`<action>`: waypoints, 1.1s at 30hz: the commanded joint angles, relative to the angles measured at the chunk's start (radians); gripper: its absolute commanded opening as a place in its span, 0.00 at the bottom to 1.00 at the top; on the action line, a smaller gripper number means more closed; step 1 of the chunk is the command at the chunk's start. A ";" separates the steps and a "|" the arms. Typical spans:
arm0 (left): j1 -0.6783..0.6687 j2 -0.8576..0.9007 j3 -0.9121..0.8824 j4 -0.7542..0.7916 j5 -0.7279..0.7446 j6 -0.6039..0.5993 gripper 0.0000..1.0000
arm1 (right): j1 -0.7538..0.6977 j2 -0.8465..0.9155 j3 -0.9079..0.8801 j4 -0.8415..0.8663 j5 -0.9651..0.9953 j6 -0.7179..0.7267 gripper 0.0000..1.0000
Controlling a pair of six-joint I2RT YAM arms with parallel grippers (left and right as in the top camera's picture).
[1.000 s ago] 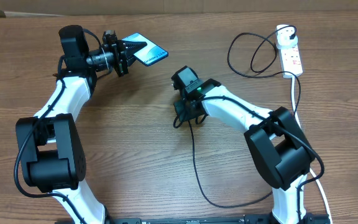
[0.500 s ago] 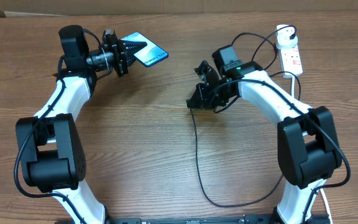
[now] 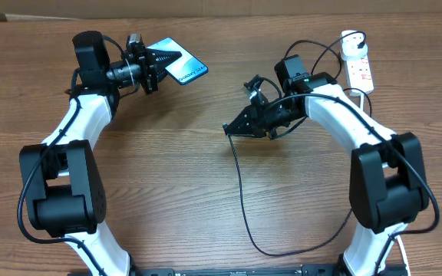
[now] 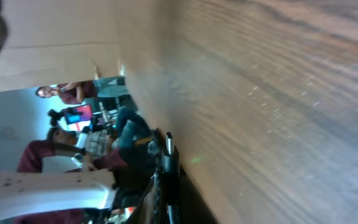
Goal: Plug charger to phone and switch on socket
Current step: 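Lift the held connector and rotate it toward the phone's bottom edge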
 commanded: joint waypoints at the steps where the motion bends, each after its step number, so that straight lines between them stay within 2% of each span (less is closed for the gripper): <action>1: 0.000 -0.012 0.010 0.009 0.012 0.045 0.04 | -0.004 -0.095 -0.004 -0.002 -0.094 0.000 0.04; 7: -0.003 -0.012 0.010 0.009 0.013 0.096 0.04 | -0.004 -0.133 -0.004 -0.006 -0.207 0.028 0.04; 15: -0.027 -0.012 0.010 0.009 0.073 0.097 0.04 | -0.004 -0.133 -0.004 -0.013 -0.366 0.027 0.04; 33: -0.039 -0.012 0.010 0.001 0.198 0.082 0.04 | -0.002 -0.133 -0.004 -0.014 -0.343 0.029 0.04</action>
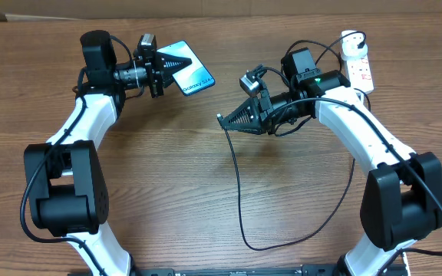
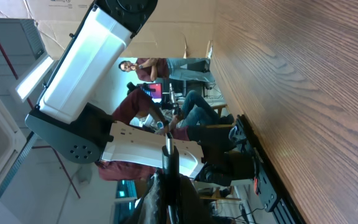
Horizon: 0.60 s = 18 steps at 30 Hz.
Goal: Plug charger to phone and switch on socket
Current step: 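Lift the held connector and rotate it toward the phone's bottom edge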
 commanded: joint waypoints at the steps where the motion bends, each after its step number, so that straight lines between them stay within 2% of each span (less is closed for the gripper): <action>1: -0.011 -0.012 0.010 0.002 0.054 0.011 0.04 | 0.000 -0.021 -0.003 0.001 -0.008 0.003 0.04; 9: -0.067 -0.012 0.010 -0.012 0.041 0.011 0.04 | 0.017 -0.021 -0.003 0.001 0.023 0.024 0.04; 18: -0.070 -0.012 0.010 -0.021 0.041 0.015 0.04 | 0.016 -0.021 -0.003 0.038 0.029 0.060 0.04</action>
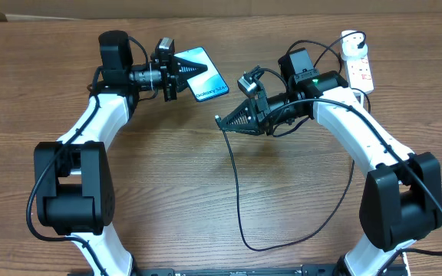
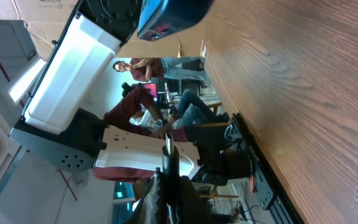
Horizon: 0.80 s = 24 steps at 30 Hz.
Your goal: Plug charger to phone and switch on socket
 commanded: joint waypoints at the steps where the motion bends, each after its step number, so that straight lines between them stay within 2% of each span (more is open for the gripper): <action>1: 0.004 -0.012 0.010 0.005 0.026 0.015 0.04 | 0.003 -0.021 -0.003 0.029 -0.002 0.043 0.04; 8: 0.004 -0.012 0.010 0.005 0.026 0.016 0.04 | 0.002 -0.021 -0.003 0.101 -0.002 0.125 0.04; 24: 0.006 -0.012 0.010 0.005 0.033 0.023 0.04 | -0.043 -0.021 -0.003 0.111 -0.062 0.128 0.04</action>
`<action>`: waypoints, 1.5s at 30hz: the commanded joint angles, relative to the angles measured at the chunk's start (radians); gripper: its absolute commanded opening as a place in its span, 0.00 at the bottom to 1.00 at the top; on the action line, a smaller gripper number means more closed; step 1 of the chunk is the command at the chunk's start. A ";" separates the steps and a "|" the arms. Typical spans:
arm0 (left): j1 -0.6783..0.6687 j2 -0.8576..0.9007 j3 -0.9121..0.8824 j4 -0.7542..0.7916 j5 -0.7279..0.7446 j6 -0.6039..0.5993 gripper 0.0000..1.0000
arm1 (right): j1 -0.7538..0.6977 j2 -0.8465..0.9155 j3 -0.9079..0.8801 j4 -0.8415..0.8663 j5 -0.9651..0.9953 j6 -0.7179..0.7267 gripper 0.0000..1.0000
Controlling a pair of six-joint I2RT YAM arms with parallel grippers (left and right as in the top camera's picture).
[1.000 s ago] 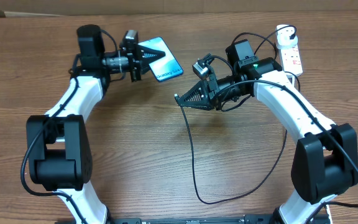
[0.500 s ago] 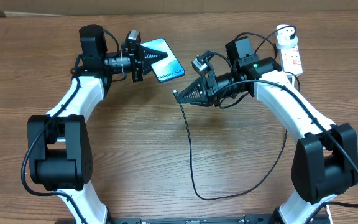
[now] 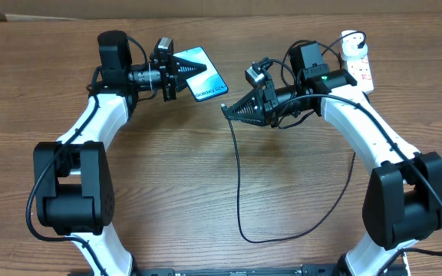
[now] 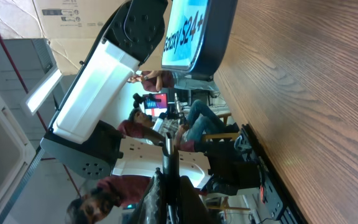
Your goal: Plug charger to phone and switch on socket
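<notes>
The phone point(image 3: 202, 73), blue screen with "Galaxy S24+" lettering, is held above the table by my left gripper point(image 3: 176, 69), shut on its left end. In the right wrist view the phone point(image 4: 194, 34) hangs at the top. My right gripper point(image 3: 230, 110) is shut on the charger plug point(image 4: 169, 149), whose metal tip points toward the phone, a short gap away. The black cable point(image 3: 236, 192) trails down from the plug and loops across the table. The white socket strip point(image 3: 359, 65) lies at the back right.
A white adapter point(image 3: 351, 44) sits plugged at the strip's far end. The cable loop point(image 3: 282, 238) lies on the wooden table point(image 3: 167, 192) near the front. Cardboard boxes stand behind the table's back edge.
My right gripper has moved up and slightly right with the plug, closer to the phone's level. In the right wrist view the phone now fills more of the top. The left arm holds about still.
First my left gripper held the phone at the far left and my right gripper held the plug low near the table's middle. The phone then stood further right at each moment, and the plug was raised and aimed left. Now both face each other closely.
</notes>
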 commanded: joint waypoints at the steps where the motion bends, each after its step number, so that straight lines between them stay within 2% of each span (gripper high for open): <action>1: 0.004 -0.012 0.010 0.005 0.033 0.023 0.04 | 0.003 -0.021 -0.003 0.005 -0.023 0.004 0.04; 24: -0.017 -0.011 0.010 0.002 0.040 0.015 0.04 | 0.004 -0.021 -0.003 0.050 0.026 0.079 0.04; 45: -0.024 -0.011 0.010 -0.015 0.033 0.015 0.04 | 0.030 -0.021 -0.003 0.066 0.061 0.087 0.04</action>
